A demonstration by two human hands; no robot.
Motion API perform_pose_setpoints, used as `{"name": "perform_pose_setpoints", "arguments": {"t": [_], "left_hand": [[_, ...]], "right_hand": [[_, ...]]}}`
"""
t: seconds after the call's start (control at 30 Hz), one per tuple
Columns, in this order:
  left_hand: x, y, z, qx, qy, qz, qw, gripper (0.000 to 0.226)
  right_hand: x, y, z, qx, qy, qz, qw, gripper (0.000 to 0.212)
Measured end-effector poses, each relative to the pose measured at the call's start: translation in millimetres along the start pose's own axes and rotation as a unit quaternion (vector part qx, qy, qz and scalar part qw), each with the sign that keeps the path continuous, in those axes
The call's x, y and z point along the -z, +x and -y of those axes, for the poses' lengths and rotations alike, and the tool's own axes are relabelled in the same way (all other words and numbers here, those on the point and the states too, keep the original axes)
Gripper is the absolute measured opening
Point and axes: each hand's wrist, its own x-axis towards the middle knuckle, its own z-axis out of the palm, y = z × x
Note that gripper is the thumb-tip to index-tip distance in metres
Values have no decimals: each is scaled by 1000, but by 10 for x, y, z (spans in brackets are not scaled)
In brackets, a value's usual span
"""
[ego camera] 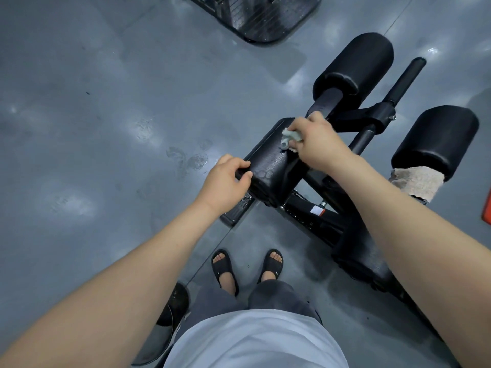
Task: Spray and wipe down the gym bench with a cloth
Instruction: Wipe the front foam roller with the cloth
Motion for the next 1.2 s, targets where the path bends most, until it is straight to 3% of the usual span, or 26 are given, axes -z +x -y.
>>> {"name": "perform_pose_setpoints", "arguments": {"t": [0.17, 0.37, 0.47, 0.77, 1.03, 1.2], "left_hand": [[18, -4, -13, -5, 2, 4, 1000, 24], [42, 26, 15, 5, -3, 11, 1000, 22], [61, 33, -17, 8, -7, 18, 1000, 22], [39, -45, -83, -33, 31, 21, 999, 19], [29, -71, -89, -37, 35, 10, 999, 20], [41, -50, -111, -42, 48, 19, 998, 19]], "right_hand": [[-20, 195, 48, -69, -19, -30, 997, 27], [-249, -233, 378, 61, -10, 6, 998, 25], [-229, -275, 348, 78, -14, 12, 997, 30], [2, 267, 92, -84, -64, -33, 994, 23], [-215, -165, 369, 48, -38, -13, 998, 25], [-68, 63, 170, 1, -29, -26, 999, 26]]}}
